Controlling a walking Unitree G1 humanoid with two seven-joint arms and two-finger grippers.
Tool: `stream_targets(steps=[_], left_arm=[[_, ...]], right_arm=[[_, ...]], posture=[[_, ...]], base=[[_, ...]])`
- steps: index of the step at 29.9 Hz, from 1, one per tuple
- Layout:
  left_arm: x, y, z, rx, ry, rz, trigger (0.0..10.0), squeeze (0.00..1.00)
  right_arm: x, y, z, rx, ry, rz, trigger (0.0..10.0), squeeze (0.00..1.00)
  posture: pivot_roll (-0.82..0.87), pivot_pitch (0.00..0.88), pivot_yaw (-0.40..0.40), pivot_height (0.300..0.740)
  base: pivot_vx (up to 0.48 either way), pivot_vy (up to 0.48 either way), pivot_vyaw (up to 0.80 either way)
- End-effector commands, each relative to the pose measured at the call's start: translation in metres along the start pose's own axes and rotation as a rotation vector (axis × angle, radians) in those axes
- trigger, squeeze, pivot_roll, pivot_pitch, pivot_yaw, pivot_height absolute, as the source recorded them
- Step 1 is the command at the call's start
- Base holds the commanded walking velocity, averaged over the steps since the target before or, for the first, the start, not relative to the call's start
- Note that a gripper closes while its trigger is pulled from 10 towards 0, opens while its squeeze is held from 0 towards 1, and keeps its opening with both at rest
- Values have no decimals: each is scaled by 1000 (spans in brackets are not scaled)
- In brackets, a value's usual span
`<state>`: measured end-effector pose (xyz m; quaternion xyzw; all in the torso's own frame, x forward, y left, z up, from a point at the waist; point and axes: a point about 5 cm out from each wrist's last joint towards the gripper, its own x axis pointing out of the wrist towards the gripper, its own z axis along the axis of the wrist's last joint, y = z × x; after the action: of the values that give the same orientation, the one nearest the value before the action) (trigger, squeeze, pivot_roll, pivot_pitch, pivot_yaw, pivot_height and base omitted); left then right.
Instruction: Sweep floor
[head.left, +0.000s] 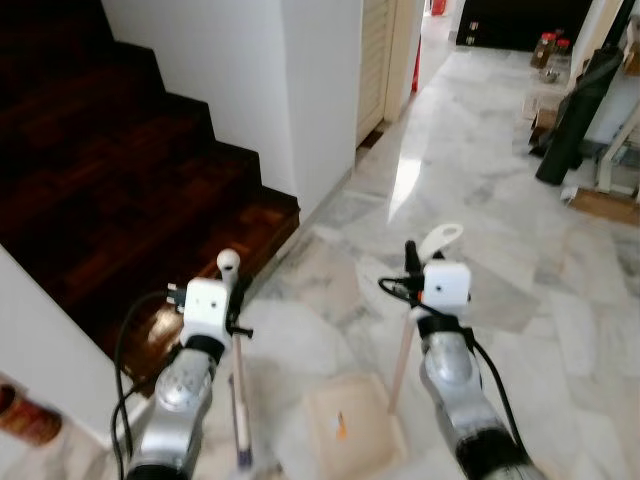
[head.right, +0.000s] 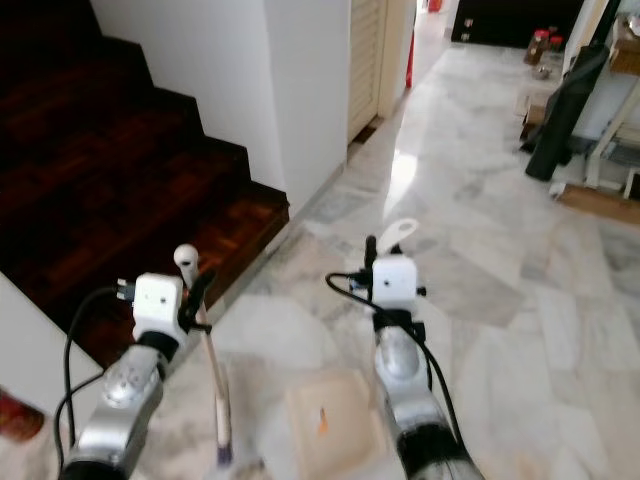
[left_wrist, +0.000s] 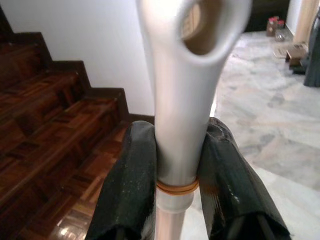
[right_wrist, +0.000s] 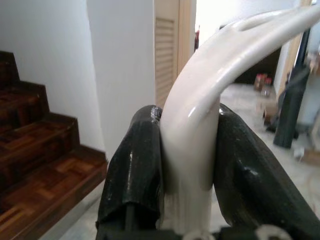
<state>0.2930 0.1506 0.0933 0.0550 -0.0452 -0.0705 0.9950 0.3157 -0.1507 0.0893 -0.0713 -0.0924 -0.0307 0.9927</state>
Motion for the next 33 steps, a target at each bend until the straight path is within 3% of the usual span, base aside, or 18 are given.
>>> stream_targets(steps=[1,7,33], left_arm=[[2,8,8,13,-39,14,10000,0],[2,8,8,16,-41,11,10000,0],[0,4,8,0,-60,-11,10000,0]], right_arm=[[7,8,12,0,-51,26,10000,0],[8,9,12,3,-53,26,10000,0],[8,6,11,-3,-54,22,10000,0]], posture=[[81,0,48,740],[82,0,45,740],[83,0,40,740]], base=[[289,0,0],[276,0,0],[0,0,0]])
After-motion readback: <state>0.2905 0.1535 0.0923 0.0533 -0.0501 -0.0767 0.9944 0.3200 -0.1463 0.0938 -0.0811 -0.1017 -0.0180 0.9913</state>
